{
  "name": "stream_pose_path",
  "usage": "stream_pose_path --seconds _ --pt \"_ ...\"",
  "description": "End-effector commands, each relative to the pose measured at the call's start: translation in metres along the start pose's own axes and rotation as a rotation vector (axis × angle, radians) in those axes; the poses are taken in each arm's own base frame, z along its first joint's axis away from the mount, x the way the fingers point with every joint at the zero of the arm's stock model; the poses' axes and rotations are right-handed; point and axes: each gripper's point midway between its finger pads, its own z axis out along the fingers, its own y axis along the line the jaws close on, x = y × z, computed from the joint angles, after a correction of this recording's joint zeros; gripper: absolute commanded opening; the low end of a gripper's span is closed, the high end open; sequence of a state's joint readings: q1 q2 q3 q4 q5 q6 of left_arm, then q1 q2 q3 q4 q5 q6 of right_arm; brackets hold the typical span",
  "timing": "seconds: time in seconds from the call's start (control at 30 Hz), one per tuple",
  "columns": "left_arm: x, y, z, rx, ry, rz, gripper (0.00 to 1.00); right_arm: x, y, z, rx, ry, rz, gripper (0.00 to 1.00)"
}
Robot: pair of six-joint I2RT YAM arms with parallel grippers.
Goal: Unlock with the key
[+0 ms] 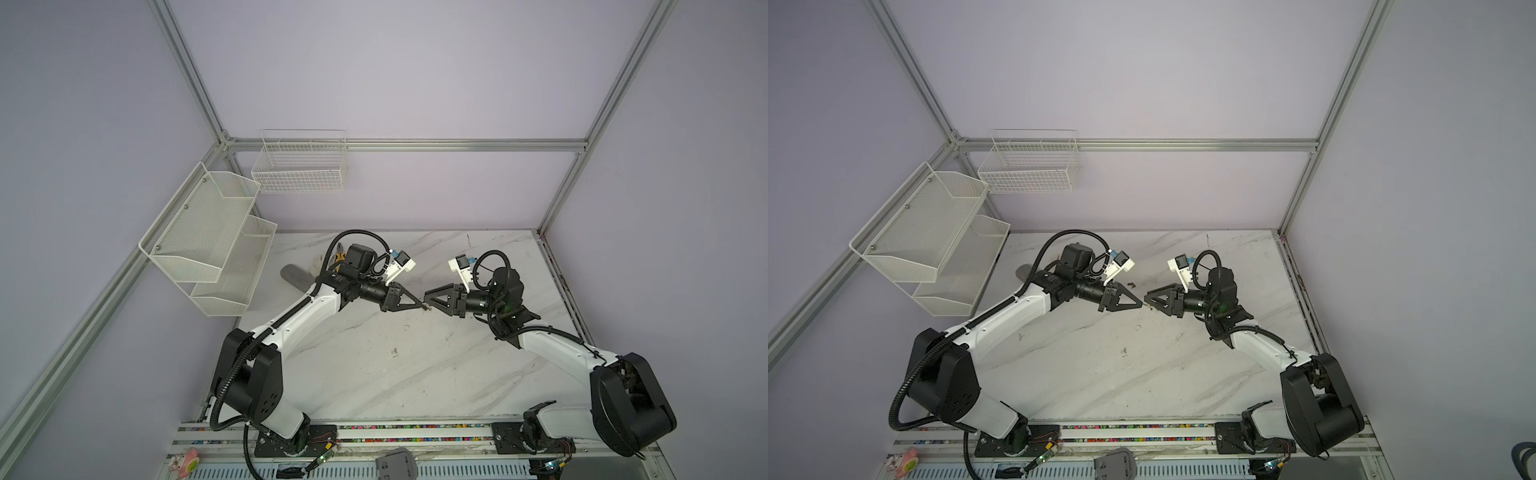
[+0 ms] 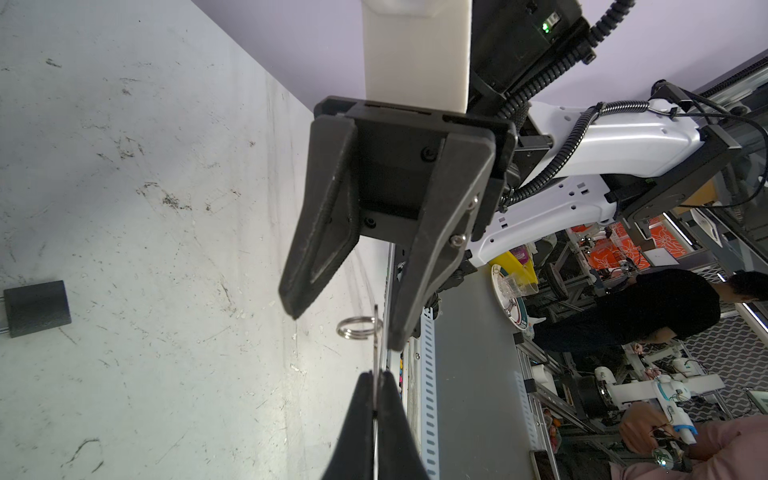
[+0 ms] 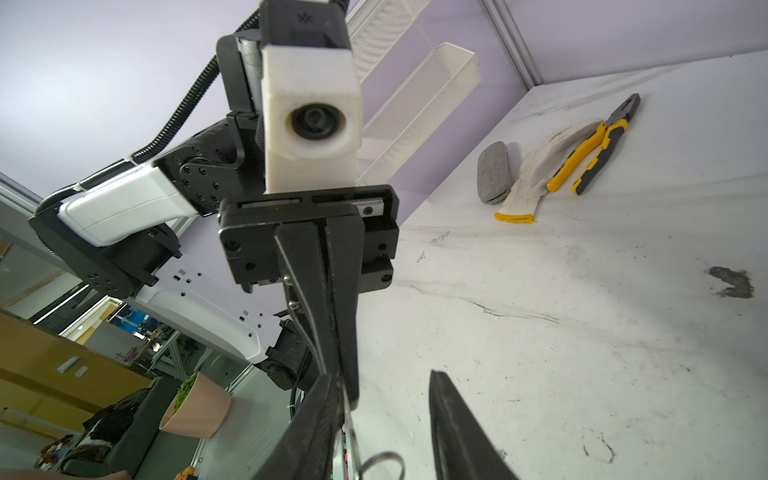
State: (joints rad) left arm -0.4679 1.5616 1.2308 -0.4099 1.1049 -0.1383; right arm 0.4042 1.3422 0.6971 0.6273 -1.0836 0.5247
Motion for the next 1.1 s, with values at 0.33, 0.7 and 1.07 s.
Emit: stream_pose_path --seconds 0.33,0.7,1.07 --pt "-0.027 -0.018 -0.013 0.019 -0.047 0.08 0.0 0.01 0.011 -0.001 -0.08 0.028 0.036 0.25" --pt "-0.029 -0.015 -0.013 -0.002 -0.052 0.076 0.0 0.004 0.016 0.0 -0.105 0.004 0.054 0.0" --pt "-0.045 0.02 -0.05 -0.22 -0.147 0.047 0.38 -0.013 -0.005 -0.019 0.021 -0.124 0.155 0.0"
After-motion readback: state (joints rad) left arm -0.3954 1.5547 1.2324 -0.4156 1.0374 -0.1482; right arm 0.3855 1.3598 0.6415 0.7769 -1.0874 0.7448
